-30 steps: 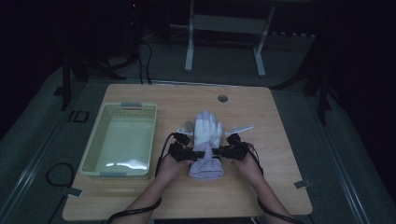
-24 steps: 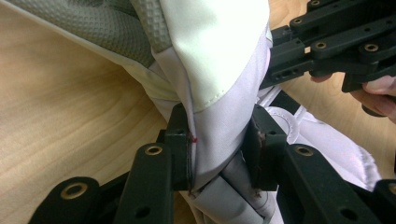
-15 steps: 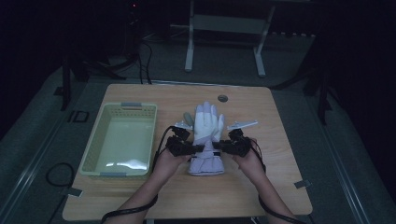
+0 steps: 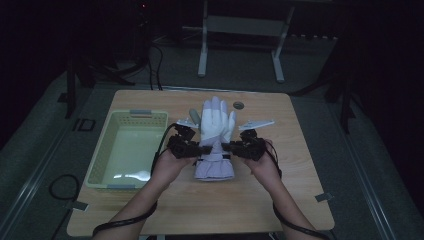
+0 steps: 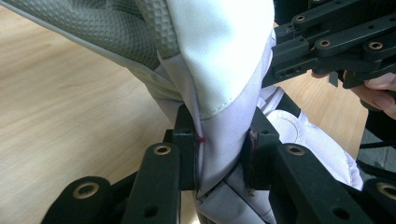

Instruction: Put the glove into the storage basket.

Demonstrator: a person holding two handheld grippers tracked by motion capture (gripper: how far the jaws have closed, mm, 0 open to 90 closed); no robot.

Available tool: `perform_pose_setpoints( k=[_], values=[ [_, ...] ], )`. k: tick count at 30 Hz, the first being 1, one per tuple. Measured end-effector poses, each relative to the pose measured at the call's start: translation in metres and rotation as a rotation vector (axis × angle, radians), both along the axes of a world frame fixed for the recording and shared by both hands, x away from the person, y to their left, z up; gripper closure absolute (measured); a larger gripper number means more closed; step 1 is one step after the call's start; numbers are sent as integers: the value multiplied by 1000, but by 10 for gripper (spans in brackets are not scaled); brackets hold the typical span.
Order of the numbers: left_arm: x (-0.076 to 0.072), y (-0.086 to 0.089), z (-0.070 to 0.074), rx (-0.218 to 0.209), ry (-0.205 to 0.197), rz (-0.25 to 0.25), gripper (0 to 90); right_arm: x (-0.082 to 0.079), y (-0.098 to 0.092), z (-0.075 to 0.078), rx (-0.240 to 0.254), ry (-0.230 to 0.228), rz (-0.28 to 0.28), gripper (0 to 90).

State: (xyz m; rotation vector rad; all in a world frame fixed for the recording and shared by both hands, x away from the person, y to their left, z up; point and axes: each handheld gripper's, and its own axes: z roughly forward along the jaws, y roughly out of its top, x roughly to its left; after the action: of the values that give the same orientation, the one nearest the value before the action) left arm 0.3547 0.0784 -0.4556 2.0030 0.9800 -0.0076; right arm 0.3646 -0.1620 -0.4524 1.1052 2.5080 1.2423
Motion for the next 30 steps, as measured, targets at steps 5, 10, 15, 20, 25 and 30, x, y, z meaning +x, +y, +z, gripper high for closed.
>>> perform_pose_setpoints(
  k=[5, 10, 15, 20, 25, 30],
  values=[
    [-1, 14, 11, -1, -9, 9, 719, 0, 13, 11, -1, -17, 11, 810],
    [-2, 30, 19, 6, -20, 16, 718, 2, 28, 20, 2, -25, 29, 811],
    [-2, 48, 25, 16, -19, 21, 718, 4, 47, 26, -1, -26, 47, 811],
    [-5, 70, 28, 18, -17, 35, 718, 7, 69, 29, 3, -15, 70, 811],
    [-7, 94, 31, 31, -19, 52, 718, 8, 93, 32, -9, -23, 90, 810],
    [-7, 117, 33, 31, -12, 59, 718, 10, 117, 33, -4, -19, 102, 810]
  ],
)
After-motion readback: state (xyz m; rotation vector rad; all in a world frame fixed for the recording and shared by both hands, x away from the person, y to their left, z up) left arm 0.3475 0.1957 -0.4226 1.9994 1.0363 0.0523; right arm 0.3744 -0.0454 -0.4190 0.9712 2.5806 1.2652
